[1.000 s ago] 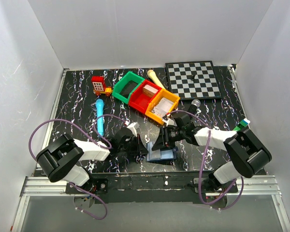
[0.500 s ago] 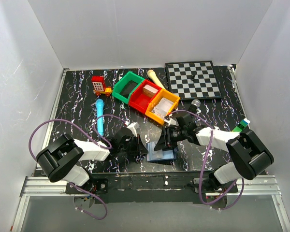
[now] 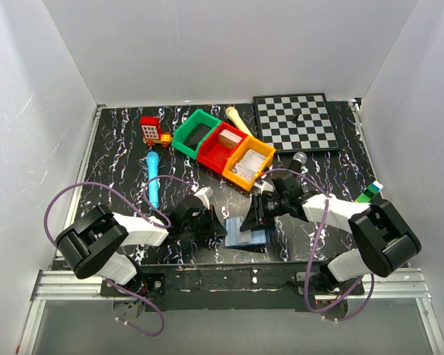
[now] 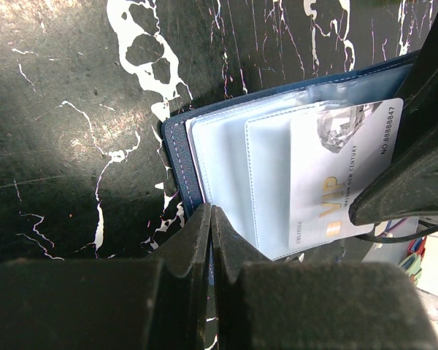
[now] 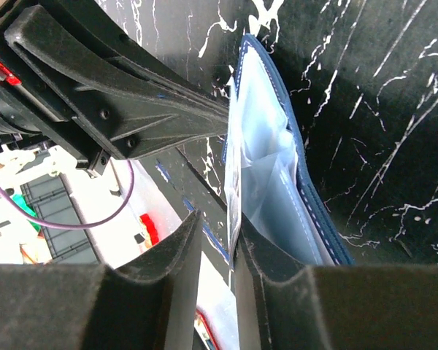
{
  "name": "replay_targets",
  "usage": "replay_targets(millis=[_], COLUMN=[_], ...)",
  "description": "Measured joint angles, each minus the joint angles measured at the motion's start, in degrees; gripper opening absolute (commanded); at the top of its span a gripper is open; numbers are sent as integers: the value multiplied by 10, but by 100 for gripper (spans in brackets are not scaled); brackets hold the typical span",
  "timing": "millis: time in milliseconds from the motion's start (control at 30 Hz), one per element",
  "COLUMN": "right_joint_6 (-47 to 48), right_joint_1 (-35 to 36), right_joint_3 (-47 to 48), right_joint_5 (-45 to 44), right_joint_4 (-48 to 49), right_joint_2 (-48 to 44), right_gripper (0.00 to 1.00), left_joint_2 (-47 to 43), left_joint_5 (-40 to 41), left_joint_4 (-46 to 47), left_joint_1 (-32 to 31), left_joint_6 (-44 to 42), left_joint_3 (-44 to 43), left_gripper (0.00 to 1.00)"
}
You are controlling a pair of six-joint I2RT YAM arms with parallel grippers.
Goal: Take the credit cards out of the card holder
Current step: Remove the credit card from the card holder.
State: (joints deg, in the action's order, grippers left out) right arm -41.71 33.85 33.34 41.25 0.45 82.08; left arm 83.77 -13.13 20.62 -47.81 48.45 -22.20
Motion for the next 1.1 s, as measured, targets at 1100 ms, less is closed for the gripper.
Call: replay_targets(millis=[1100], right_joint_6=[46], right_joint_1=[-28], right_joint_3=[12], right_joint_5=[-37], right_joint_4=[-90], right_joint_2=[-20], right_gripper=[1], left_joint_2=[0], left_joint_5=[1], left_joint_4=[1], left_joint_1=[0], left_joint_6=[0], left_joint_3=[0], left_gripper=[0])
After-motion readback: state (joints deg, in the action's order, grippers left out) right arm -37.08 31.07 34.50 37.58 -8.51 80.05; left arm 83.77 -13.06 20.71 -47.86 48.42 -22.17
